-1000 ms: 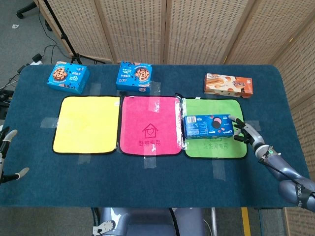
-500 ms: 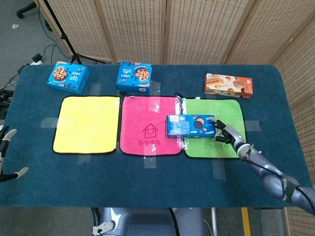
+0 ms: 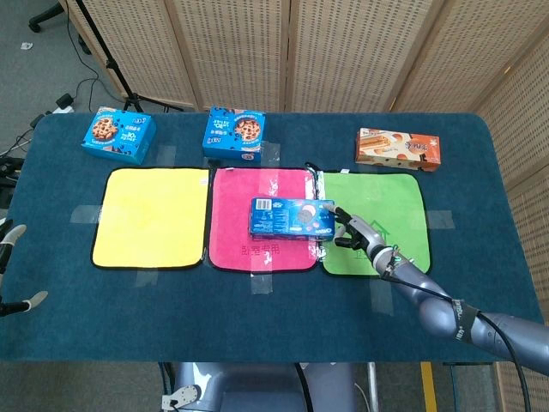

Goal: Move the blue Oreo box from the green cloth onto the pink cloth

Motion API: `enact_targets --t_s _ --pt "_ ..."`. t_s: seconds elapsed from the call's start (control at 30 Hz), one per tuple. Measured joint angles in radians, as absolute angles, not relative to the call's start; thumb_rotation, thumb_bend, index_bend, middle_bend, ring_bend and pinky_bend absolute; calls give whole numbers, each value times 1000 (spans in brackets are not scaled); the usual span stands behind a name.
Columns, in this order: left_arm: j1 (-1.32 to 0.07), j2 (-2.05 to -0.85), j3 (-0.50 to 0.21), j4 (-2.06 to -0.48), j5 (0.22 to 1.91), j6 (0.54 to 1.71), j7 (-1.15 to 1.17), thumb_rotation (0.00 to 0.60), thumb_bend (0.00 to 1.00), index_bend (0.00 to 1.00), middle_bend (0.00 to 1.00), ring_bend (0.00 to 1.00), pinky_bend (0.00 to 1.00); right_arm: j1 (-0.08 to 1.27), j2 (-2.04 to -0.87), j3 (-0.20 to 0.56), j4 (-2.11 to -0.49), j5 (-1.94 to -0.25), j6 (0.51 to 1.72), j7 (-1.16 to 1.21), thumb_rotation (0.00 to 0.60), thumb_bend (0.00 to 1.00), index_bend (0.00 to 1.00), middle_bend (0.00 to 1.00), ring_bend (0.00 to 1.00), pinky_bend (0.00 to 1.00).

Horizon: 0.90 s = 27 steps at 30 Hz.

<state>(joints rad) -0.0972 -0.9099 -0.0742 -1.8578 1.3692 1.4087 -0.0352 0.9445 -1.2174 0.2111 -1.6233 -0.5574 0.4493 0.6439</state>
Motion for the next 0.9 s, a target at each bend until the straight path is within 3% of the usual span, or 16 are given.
enact_targets --t_s 0.43,0.8,0.83,0.9 --pt "-102 -900 -77 -1853 1356 1394 -61 600 0 0 0 0 0 1149 -1311 185 -1684 -273 578 439 600 1000 32 0 0 35" --pt "-104 -894 -82 -1847 1347 1390 -83 600 0 0 0 0 0 1189 -1326 226 -1706 -173 657 372 600 1000 32 0 0 35" --pt "-104 -894 -82 -1846 1347 1390 -86 600 0 0 0 0 0 1177 -1317 234 -1721 -196 674 371 600 946 32 0 0 35" --pt "-104 -894 -82 -1844 1350 1391 -88 600 0 0 0 0 0 1156 -1302 243 -1749 -246 705 367 600 594 32 0 0 35"
